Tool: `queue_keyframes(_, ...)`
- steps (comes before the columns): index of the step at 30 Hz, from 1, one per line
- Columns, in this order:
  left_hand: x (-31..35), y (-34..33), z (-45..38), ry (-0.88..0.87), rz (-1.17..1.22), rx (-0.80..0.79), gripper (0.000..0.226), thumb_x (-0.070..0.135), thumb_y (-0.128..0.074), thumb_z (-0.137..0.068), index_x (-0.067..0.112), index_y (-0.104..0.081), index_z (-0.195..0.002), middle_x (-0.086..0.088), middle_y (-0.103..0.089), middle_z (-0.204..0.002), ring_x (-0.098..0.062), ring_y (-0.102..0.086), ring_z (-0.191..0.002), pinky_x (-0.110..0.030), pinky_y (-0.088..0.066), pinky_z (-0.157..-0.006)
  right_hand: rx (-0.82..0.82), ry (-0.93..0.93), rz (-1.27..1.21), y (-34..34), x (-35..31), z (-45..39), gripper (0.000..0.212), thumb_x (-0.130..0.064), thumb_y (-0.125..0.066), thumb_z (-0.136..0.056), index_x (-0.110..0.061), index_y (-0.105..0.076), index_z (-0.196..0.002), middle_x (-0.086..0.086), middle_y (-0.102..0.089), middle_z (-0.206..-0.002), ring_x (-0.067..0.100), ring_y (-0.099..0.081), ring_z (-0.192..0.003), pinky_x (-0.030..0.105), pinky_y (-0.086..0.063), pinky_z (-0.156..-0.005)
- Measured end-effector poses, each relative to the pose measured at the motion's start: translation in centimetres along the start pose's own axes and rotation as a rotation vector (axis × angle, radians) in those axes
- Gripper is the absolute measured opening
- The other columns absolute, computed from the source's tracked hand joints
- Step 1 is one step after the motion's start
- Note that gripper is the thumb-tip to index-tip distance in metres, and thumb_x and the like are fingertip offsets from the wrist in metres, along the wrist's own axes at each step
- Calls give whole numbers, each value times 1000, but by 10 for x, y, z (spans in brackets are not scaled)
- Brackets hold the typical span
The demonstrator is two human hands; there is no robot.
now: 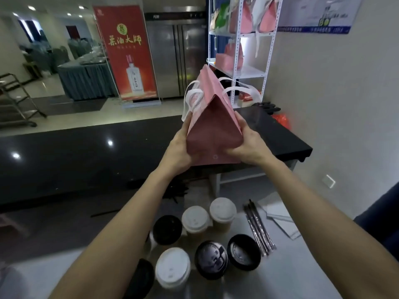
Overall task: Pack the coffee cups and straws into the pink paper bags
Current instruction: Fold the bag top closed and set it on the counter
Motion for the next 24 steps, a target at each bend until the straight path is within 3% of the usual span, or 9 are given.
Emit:
queue_keyframes(4,-14,-42,-25,43,-27,-83,140,42,-95,-71,51,2,-171,21,-59,-141,20,-59,-114,-11,-51,-96,-95,-68,-12,8,51,-21,143,-67,-89,-52,-50,-7,-168,-8,-65,-135,17,-65,-121,35,-54,-104)
queue_keyframes(6,-24,-56,-25,52,-30,-111,135,40,-94,-72,46,-4,-173,34,-58,-135,25,-56,-114,-12,-50,-96,-129,-95,-15,3,72,-22,151,-71,-94,-49,-48,-3,-168,-10,-61,-140,15,-60,-124,30,-49,-101)
queue_keyframes(10,-23,-72,-27,86,-60,-38,127,45,-93,-77,54,-7,-170,15,-64,-143,-13,-66,-128,-34,-54,-104,-84,-96,-55,4,95,-30,154,-73,-95,-47,-45,-4,-168,-16,-54,-145,5,-53,-124,24,-43,-100)
queue_keyframes(12,-16,-83,-32,96,-87,1,126,50,-93,-75,52,-10,-170,5,-69,-140,-21,-68,-126,-41,-57,-103,-67,-97,-55,12,101,-39,151,-68,-94,-47,-40,-11,-169,-18,-53,-141,5,-54,-122,15,-42,-95)
queue_keyframes(14,-9,-94,-38,116,-125,29,127,53,-94,-73,49,-12,-170,2,-70,-135,-23,-68,-124,-45,-58,-102,-64,-92,-44,23,106,-44,139,-63,-91,-48,-39,-22,-167,-16,-58,-135,7,-58,-119,7,-41,-85)
queue_keyframes(16,-6,-104,-43,148,-151,43,128,51,-97,-73,46,-13,-170,1,-67,-138,-24,-66,-127,-48,-56,-105,-64,-83,-44,31,112,-44,129,-60,-88,-50,-43,-28,-162,-15,-62,-130,9,-61,-116,9,-43,-84)
queue_keyframes(24,2,-115,-43,173,-183,33,134,52,-99,-71,45,-10,-170,-1,-63,-142,-23,-64,-130,-52,-55,-108,-71,-106,-21,44,119,-32,123,-49,-93,-61,-41,-26,-163,-11,-61,-130,14,-60,-114,19,-45,-86)
Point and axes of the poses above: each hand's wrist, its own z-axis away from the middle knuckle, its own y-axis out of the back of the hand, x = y × z, the point moved 2 cm from there along -z, towards the middle knuckle
